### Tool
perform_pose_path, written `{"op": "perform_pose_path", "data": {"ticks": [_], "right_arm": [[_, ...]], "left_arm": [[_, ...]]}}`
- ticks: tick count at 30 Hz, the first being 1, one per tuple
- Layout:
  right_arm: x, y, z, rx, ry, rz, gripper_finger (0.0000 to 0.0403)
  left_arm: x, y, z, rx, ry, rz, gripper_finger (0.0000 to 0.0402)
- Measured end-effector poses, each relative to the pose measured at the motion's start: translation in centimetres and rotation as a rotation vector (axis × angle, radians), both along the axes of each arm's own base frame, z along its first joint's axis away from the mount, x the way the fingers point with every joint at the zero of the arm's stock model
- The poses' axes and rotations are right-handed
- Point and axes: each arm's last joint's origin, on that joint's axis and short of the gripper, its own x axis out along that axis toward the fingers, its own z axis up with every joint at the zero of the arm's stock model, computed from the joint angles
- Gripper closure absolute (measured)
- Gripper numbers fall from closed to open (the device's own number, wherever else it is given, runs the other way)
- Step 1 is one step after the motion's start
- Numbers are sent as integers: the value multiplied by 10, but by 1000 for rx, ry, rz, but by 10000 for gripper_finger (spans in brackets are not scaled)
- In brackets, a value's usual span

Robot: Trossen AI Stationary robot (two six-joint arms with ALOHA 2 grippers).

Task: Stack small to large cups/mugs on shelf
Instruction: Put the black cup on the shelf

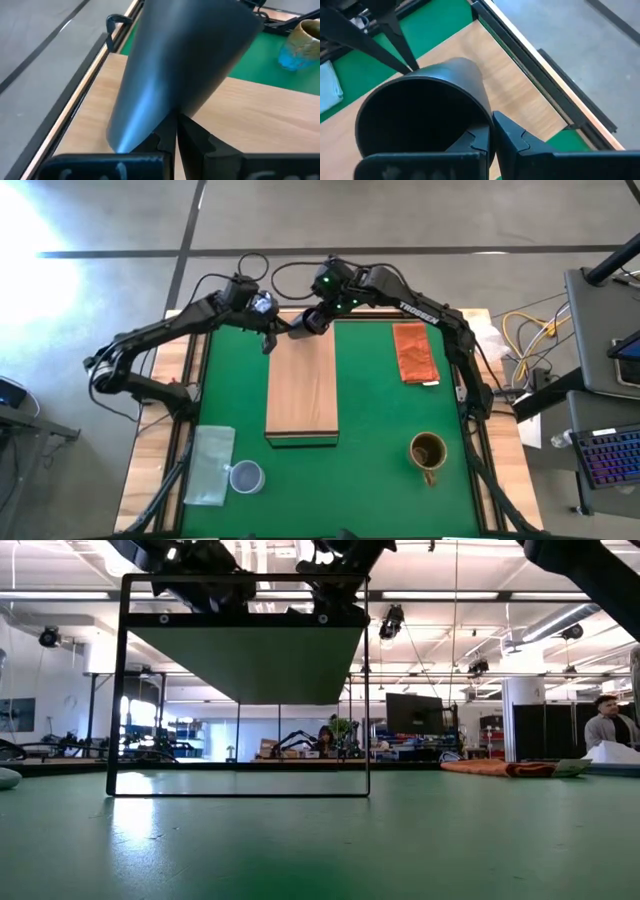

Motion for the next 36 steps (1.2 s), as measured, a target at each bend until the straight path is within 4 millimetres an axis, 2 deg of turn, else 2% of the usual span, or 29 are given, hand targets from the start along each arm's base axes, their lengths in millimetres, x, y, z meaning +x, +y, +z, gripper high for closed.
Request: {"op": "perform_pose_path", "data": {"ticks": [5, 10, 21, 27, 36], "right_arm": [[-1, 1, 6, -3, -36, 8, 392], [3, 1, 7, 24, -79, 29, 374], [10, -8, 9, 10, -175, 21, 317], [13, -26, -3, -13, -158, -27, 297], [11, -30, -2, -17, -161, -37, 284]], "left_arm": [[-3, 9, -13, -22, 26, 21, 398], [-4, 8, -26, -49, 47, 25, 398], [-4, 8, -28, -52, 50, 27, 398], [-5, 7, -29, -84, 44, 27, 398], [-14, -2, -48, -127, 88, 26, 398]]}}
